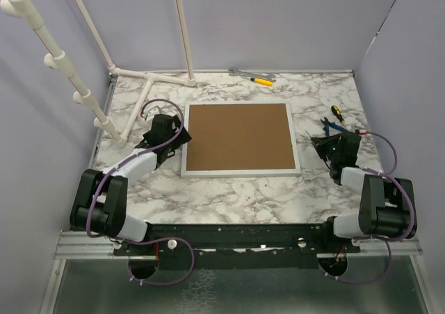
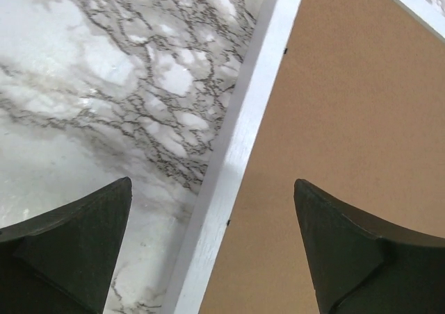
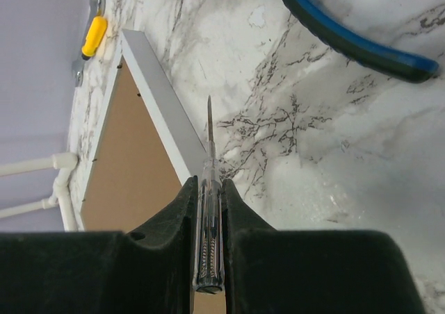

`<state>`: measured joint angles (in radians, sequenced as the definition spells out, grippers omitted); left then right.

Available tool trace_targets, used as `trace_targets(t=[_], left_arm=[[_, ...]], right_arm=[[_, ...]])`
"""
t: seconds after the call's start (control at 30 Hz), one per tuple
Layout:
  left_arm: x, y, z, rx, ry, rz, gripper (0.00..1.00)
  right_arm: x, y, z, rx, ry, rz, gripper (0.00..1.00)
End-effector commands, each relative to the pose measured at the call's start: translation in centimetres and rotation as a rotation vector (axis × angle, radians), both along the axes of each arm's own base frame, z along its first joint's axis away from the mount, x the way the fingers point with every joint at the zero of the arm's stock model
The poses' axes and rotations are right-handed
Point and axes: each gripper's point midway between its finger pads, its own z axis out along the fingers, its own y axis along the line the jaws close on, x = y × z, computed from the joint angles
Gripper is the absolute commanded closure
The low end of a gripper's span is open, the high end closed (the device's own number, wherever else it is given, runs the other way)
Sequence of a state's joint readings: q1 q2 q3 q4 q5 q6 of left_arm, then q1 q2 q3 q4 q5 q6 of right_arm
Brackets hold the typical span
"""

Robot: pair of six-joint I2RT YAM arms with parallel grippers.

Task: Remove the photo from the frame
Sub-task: Adjust the photo frame at the center of the board, then place the screwdriver at the center of the board.

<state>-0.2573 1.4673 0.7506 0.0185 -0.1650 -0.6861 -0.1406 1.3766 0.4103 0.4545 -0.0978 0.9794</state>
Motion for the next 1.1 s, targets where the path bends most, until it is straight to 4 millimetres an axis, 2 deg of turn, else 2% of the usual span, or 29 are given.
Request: trace_targets(t=[0.0, 0.17, 0.4, 0.57, 0.73, 0.77, 0.8, 0.97, 1.07], left_arm=[[-1.1, 2.3, 1.0, 0.006, -0.041, 0.145, 0.01], [-1.7, 2.1, 0.9, -0.01, -0.045, 0.136, 0.01], [-2.4, -0.5, -0.1, -0.092, -0.022, 0.005, 0.01], [-3.1, -1.3, -0.2, -0.129, -0.034, -0.044, 0.04], [-3.6, -1.6, -0.5, -0.142, -0.028, -0.063, 0.05], [-3.7, -1.7, -0.6, -0.145, -0.024, -0.069, 0.05], [-3.8, -1.8, -0.8, -0.147, -0.018, -0.076, 0.05], [-4.1, -2.3, -1.1, -0.16, -0.001, -0.101, 0.06], [-4.2, -2.8, -1.1, -0.182, 0.007, -0.123, 0.07]], right_arm=[[0.9, 0.1, 1.1, 0.044, -0.089, 0.054, 0.97], [0.3, -1.0, 0.0, 0.072, -0.081, 0.024, 0.93], [-0.3, -1.5, -1.2, 0.068, -0.043, 0.016, 0.89], [-1.3, -2.4, -2.2, 0.061, -0.002, -0.031, 0.59], [-1.9, -3.6, -2.9, 0.041, 0.075, -0.08, 0.57], [-2.1, -3.7, -2.9, 0.034, 0.092, -0.085, 0.45], [-2.3, -3.9, -2.9, 0.027, 0.107, -0.093, 0.37], [-3.3, -4.6, -1.6, -0.015, 0.11, -0.13, 0.27], [-3.4, -4.4, 0.2, -0.072, 0.08, -0.081, 0.26]])
